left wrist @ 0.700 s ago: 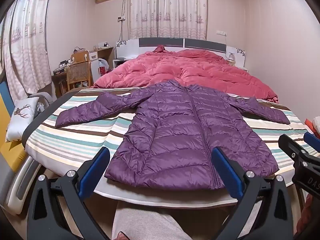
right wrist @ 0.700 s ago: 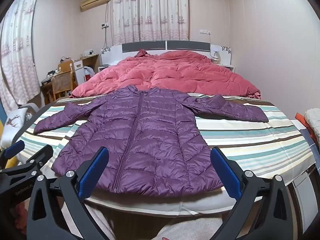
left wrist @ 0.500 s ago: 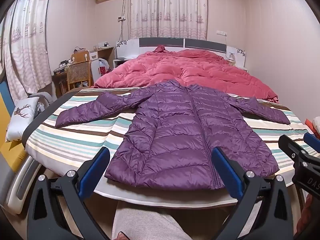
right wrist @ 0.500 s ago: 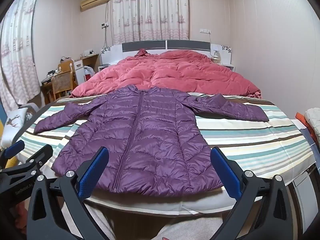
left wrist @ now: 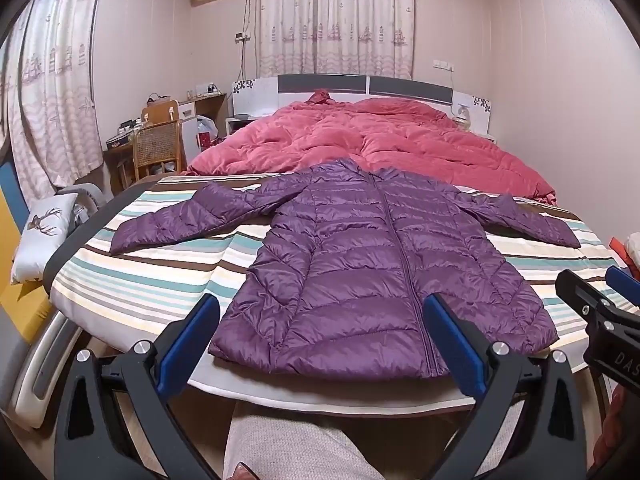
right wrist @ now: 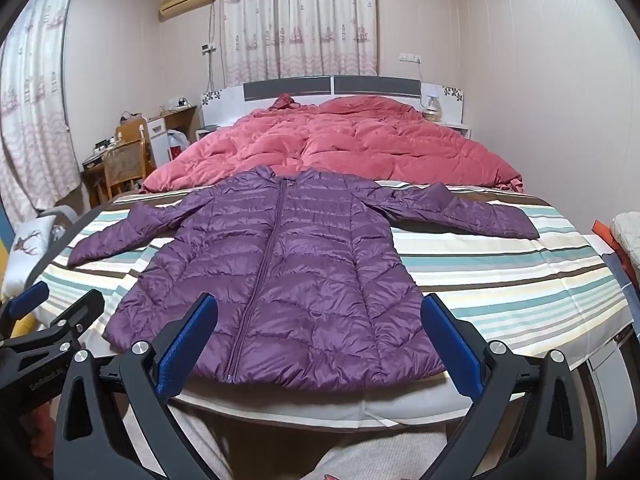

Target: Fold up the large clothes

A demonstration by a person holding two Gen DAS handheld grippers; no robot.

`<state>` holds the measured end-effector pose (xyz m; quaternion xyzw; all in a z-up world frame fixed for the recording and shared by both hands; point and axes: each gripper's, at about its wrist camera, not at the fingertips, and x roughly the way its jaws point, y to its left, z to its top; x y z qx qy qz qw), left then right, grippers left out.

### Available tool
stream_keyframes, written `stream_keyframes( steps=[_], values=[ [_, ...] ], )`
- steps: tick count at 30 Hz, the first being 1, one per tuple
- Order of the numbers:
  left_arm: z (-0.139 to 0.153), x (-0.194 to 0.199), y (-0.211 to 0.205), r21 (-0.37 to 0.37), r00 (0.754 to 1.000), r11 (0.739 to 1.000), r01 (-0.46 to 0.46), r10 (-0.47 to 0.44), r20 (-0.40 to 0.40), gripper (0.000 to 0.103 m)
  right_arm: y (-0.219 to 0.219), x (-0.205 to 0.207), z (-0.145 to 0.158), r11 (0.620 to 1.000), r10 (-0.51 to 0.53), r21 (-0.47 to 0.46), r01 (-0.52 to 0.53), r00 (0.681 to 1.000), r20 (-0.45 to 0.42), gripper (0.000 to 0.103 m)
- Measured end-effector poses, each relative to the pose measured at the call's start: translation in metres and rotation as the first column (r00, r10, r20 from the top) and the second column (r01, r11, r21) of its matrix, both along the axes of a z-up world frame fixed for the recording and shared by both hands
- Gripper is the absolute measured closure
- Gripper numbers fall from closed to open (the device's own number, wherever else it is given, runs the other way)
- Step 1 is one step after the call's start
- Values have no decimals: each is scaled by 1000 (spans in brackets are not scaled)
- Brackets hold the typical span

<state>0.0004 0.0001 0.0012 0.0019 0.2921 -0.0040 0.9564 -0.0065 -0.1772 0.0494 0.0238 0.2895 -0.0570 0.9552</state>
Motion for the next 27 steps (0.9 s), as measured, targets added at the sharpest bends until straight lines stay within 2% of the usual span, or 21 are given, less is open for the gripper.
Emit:
stream_keyframes(
  steps=[27],
  values=[
    [-9, 0, 0, -7, 1000, 1000, 1, -1, -4, 2, -1, 1, 1, 1000, 1, 8, -1, 1000, -11, 3]
  ],
)
